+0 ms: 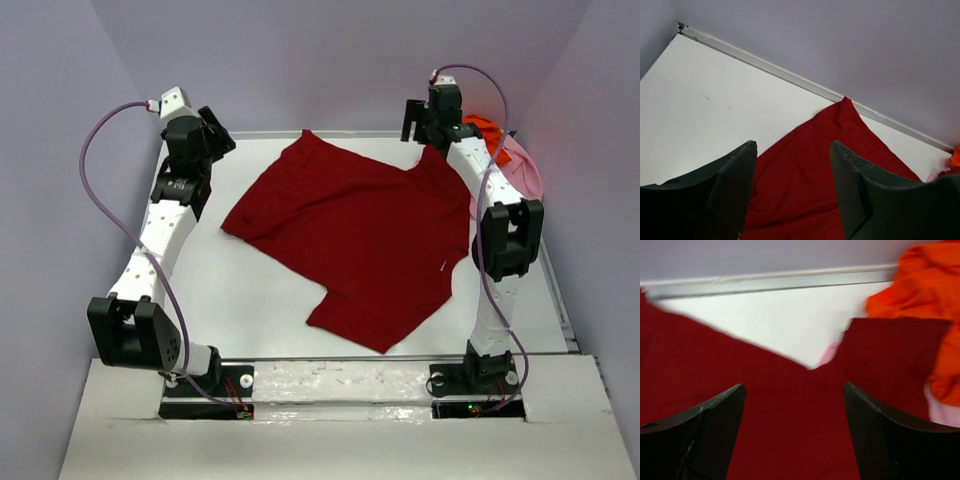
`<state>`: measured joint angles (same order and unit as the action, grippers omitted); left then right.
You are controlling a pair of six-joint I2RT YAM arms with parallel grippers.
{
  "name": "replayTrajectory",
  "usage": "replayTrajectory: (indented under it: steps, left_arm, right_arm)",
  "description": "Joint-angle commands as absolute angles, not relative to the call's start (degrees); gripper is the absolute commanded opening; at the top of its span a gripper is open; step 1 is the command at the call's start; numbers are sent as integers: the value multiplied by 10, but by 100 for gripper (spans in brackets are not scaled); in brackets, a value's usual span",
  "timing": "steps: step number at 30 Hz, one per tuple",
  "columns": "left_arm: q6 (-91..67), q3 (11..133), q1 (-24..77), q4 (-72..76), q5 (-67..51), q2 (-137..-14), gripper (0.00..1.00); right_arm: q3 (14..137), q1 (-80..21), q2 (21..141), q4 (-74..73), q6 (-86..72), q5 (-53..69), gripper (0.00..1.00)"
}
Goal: Fold and stack the t-shirts
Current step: Flatten out the 1/3-folded T-shirt at the center of the board.
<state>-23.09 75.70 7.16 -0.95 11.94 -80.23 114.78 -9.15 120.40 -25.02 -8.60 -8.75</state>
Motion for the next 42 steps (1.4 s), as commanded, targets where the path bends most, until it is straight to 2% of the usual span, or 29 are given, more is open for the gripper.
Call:
replayTrajectory:
  steps: [1,7,17,25,33,38,42]
  left_arm:
    - [-236,754,81,1,99,-795,70]
    - [-230,741,84,9,97,-756,72]
    - [-218,736,91,7,135,-749,74]
    - [-220,736,91,7,120,-765,74]
    - [-218,737,91,7,118,-761,74]
    - [-220,736,90,7,113,-763,74]
    - [-217,737,90,9,110,-763,74]
  right_arm:
    - [1100,-183,1134,-230,-98,-28,83]
    - [1087,-272,1195,-200,-123,37,81]
    - [1275,-365,1358,-245,-158,111,75]
    - [1367,-431,1432,-248,-149,220,72]
    - [1326,-444,1436,-153,-175,324,74]
    - [1267,-455,1450,-82,-192,344,74]
    - [1276,-455,1478,-75,-205,355,74]
